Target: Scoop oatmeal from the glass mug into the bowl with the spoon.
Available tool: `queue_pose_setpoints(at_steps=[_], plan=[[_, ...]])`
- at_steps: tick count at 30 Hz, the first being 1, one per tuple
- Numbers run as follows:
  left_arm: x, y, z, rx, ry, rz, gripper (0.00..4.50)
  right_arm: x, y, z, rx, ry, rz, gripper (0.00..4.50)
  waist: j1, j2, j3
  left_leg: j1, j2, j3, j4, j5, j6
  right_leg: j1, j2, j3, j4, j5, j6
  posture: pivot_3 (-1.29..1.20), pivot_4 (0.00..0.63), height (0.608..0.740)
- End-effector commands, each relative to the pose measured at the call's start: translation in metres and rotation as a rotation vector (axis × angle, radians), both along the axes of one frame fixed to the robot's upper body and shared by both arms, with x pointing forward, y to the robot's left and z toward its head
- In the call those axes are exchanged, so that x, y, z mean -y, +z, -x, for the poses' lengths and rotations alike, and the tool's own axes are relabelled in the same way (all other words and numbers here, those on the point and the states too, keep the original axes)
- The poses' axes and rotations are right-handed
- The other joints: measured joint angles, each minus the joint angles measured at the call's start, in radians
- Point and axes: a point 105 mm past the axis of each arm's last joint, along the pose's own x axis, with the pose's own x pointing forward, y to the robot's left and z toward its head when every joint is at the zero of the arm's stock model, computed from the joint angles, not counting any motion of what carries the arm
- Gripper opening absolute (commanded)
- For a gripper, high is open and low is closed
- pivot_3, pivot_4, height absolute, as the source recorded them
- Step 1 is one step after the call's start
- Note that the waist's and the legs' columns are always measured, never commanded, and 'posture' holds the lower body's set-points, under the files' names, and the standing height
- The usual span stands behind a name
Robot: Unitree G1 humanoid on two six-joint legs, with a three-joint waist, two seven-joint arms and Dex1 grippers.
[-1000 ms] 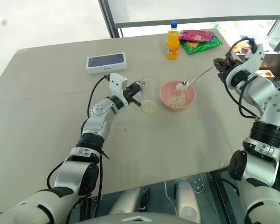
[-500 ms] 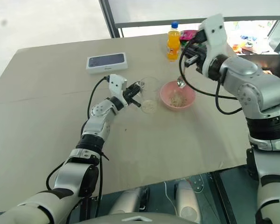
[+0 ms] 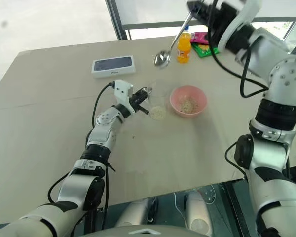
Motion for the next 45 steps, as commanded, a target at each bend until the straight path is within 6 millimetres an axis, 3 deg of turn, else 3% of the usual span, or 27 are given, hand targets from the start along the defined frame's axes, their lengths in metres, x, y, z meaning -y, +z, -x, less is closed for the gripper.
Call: queue_pose_setpoints(at_steps=[1,8,11,16,33,36,40,41,43,45], plan=[[-0.003,0.0,0.002,0.01,0.002,-0.01,0.06,-0.013,-0.006,0.01,0.026,0.028,0.044,0.0,-0.002,0.0,0.0,0.0,0.0,0.0,0.0,0.0,0.0,0.0,0.0,0.0,0.0,0.0,0.0,0.0,0.15,0.74],[-0.005,0.004,0.003,0.02,-0.001,-0.006,0.06,-0.023,-0.035,-0.001,0.003,-0.027,0.156,0.0,-0.003,0.0,0.0,0.0,0.0,0.001,0.0,0.0,0.0,-0.001,0.0,0.0,0.001,0.0,0.0,0.0,0.15,0.74],[-0.006,0.004,0.002,0.022,0.0,-0.008,0.0,-0.021,-0.034,-0.004,0.008,-0.038,0.147,0.86,-0.003,0.0,0.0,0.0,0.0,0.0,0.0,0.0,0.0,-0.001,0.0,0.0,0.001,0.0,0.0,0.0,0.15,0.74],[-0.006,0.005,0.003,0.024,0.002,-0.006,0.0,-0.015,-0.024,-0.009,0.019,-0.075,0.084,3.12,-0.004,0.0,0.0,0.0,0.0,0.0,0.0,0.0,0.0,-0.001,0.0,0.0,0.001,0.0,0.0,0.0,0.15,0.74],[-0.002,0.011,0.005,0.054,-0.025,0.017,0.0,-0.008,-0.027,-0.012,0.017,-0.125,0.073,3.12,-0.003,0.0,0.0,0.0,0.0,0.0,0.0,0.0,0.0,-0.001,0.0,0.0,0.001,0.0,0.0,0.0,0.15,0.74],[-0.004,0.012,0.005,0.057,-0.021,0.014,0.94,-0.007,-0.029,-0.013,0.012,-0.13,0.07,3.15,-0.003,0.0,0.0,0.0,0.0,0.0,0.0,0.0,0.0,-0.001,0.0,0.0,0.001,0.0,0.0,0.0,0.15,0.74],[-0.002,0.012,0.008,0.061,-0.051,0.015,2.75,-0.006,-0.03,-0.013,0.01,-0.131,0.07,3.15,-0.003,0.0,0.0,0.0,0.0,0.0,0.0,0.0,0.0,-0.001,0.0,0.0,0.001,0.0,0.0,0.0,0.15,0.74],[-0.003,0.012,0.008,0.059,-0.048,0.013,2.92,-0.006,-0.03,-0.013,0.01,-0.13,0.071,3.15,-0.003,0.0,0.0,0.0,0.0,0.0,0.0,0.0,0.0,-0.001,0.0,0.0,0.001,0.0,0.0,0.0,0.15,0.74],[-0.004,0.01,0.007,0.047,-0.037,0.007,3.77,-0.006,-0.03,-0.013,0.01,-0.127,0.07,3.15,-0.003,0.0,0.0,0.0,0.0,0.0,0.0,0.0,0.0,-0.001,0.0,0.0,0.001,0.0,0.0,0.0,0.15,0.74],[-0.004,0.009,0.007,0.046,-0.035,0.005,3.77,-0.006,-0.031,-0.013,0.009,-0.127,0.07,3.15,-0.003,0.0,0.0,0.0,0.0,0.0,0.0,0.0,0.0,-0.001,0.0,0.0,0.001,0.0,0.0,0.0,0.15,0.74]])
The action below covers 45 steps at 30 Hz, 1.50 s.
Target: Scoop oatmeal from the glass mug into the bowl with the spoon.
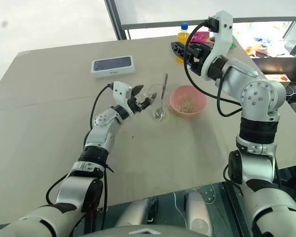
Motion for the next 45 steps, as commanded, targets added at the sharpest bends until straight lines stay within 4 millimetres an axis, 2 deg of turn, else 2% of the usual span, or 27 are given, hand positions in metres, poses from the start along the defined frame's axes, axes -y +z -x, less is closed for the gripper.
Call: queue_pose_setpoints(at_steps=[1,8,15,20,23,25,28,30,31,32,33,35,37,38,39,45], plan=[[-0.002,0.01,0.002,0.045,0.002,0.003,3.77,0.006,0.014,0.006,0.066,-0.01,-0.025,3.15,0.0,0.0,0.0,0.0,0.0,0.0,0.0,0.0,0.0,0.0,0.0,0.0,0.0,0.0,0.0,0.0,0.15,0.74],[-0.013,0.014,0.011,0.064,0.017,-0.023,3.77,0.008,0.011,0.005,0.057,-0.014,-0.024,3.15,-0.002,0.0,0.0,0.0,0.0,0.0,0.0,0.0,0.0,0.0,0.0,0.0,0.0,0.0,0.0,0.0,0.15,0.74],[-0.022,0.022,0.034,0.085,-0.023,-0.048,3.77,0.01,0.005,0.007,0.05,-0.019,-0.018,3.15,-0.001,0.0,0.0,0.0,0.0,0.0,0.0,0.0,0.0,0.0,0.0,0.0,0.0,0.0,0.0,0.0,0.15,0.74],[-0.027,0.028,0.058,0.085,-0.058,-0.059,3.77,0.029,-0.005,0.012,0.104,-0.077,0.017,3.15,0.003,0.0,0.0,0.0,0.0,0.0,0.0,0.0,0.0,0.0,0.0,0.0,-0.001,0.0,0.0,0.0,0.15,0.74],[-0.036,0.03,0.077,0.077,-0.055,-0.08,3.77,0.059,-0.017,0.022,0.146,-0.113,0.049,3.15,0.004,0.0,0.0,0.0,0.0,0.0,0.0,0.0,0.0,0.0,0.0,0.0,-0.001,0.0,0.0,0.0,0.15,0.74],[-0.042,0.033,0.087,0.069,-0.038,-0.069,3.77,0.07,-0.031,0.03,0.148,-0.123,0.122,3.15,0.006,0.0,0.0,0.0,0.0,-0.001,-0.001,0.0,0.0,0.001,0.0,0.0,-0.002,0.0,0.0,0.0,0.15,0.74],[-0.053,0.031,0.109,0.039,-0.01,-0.076,3.77,0.085,-0.067,0.052,0.127,-0.104,0.235,3.15,0.007,0.0,0.0,0.0,0.0,0.0,-0.001,-0.001,0.001,0.001,0.0,0.0,-0.003,0.0,0.0,0.0,0.15,0.74],[-0.065,0.017,0.129,0.024,0.061,-0.112,3.77,0.092,-0.112,0.078,0.037,-0.022,0.284,3.15,0.007,0.0,0.0,0.001,0.002,0.0,-0.002,-0.001,0.002,0.002,0.001,0.0,-0.004,0.0,0.0,0.0,0.15,0.74],[-0.069,0.014,0.135,0.026,0.091,-0.123,4.29,0.095,-0.124,0.086,0.011,-0.001,0.287,3.15,0.006,0.001,0.0,0.002,0.003,0.001,-0.004,-0.001,0.002,0.003,0.001,0.0,-0.005,0.0,0.0,0.0,0.15,0.74],[-0.07,0.003,0.145,-0.015,0.101,-0.121,4.47,0.099,-0.137,0.092,-0.009,0.002,0.321,3.15,0.006,0.001,0.0,0.003,0.003,0.002,-0.004,-0.002,0.002,0.003,0.001,0.001,-0.006,0.0,0.0,0.0,0.15,0.74],[-0.07,-0.008,0.156,-0.057,0.095,-0.112,4.5,0.102,-0.15,0.098,-0.026,0.006,0.347,3.66,0.006,0.002,0.0,0.003,0.003,0.004,-0.004,-0.003,0.005,0.003,0.001,0.002,-0.005,0.0,0.0,0.0,0.15,0.74],[-0.07,-0.031,0.177,-0.155,0.104,-0.082,4.5,0.111,-0.172,0.106,-0.038,-0.002,0.405,4.37,0.005,0.002,0.001,0.005,0.003,0.006,-0.002,-0.004,0.006,0.004,0.001,0.004,-0.004,0.0,0.0,0.0,0.15,0.74],[-0.073,-0.045,0.189,-0.207,0.128,-0.089,4.5,0.12,-0.185,0.106,-0.045,-0.034,0.426,4.46,0.007,0.0,0.002,0.011,0.005,0.006,-0.001,-0.004,0.007,0.012,0.002,0.004,-0.007,0.0,0.001,0.0,0.15,0.74],[-0.077,-0.049,0.192,-0.222,0.155,-0.09,4.5,0.123,-0.191,0.107,-0.049,-0.032,0.437,4.46,0.009,0.0,0.002,0.02,0.007,0.006,-0.002,-0.006,0.009,0.024,0.003,0.002,-0.011,-0.002,0.002,0.0,0.15,0.74],[-0.082,-0.054,0.192,-0.239,0.19,-0.105,4.5,0.124,-0.197,0.11,-0.046,-0.01,0.455,4.46,0.012,0.0,0.003,0.023,0.008,0.006,-0.001,-0.007,0.009,0.028,0.003,0.001,-0.013,-0.005,0.002,0.0,0.15,0.74],[-0.09,-0.058,0.193,-0.234,0.233,-0.137,4.5,0.13,-0.216,0.119,-0.042,0.037,0.46,4.46,0.031,0.0,0.003,0.023,0.013,0.007,0.001,-0.006,0.011,0.031,0.005,-0.003,-0.018,-0.002,0.004,0.0,0.15,0.74]])
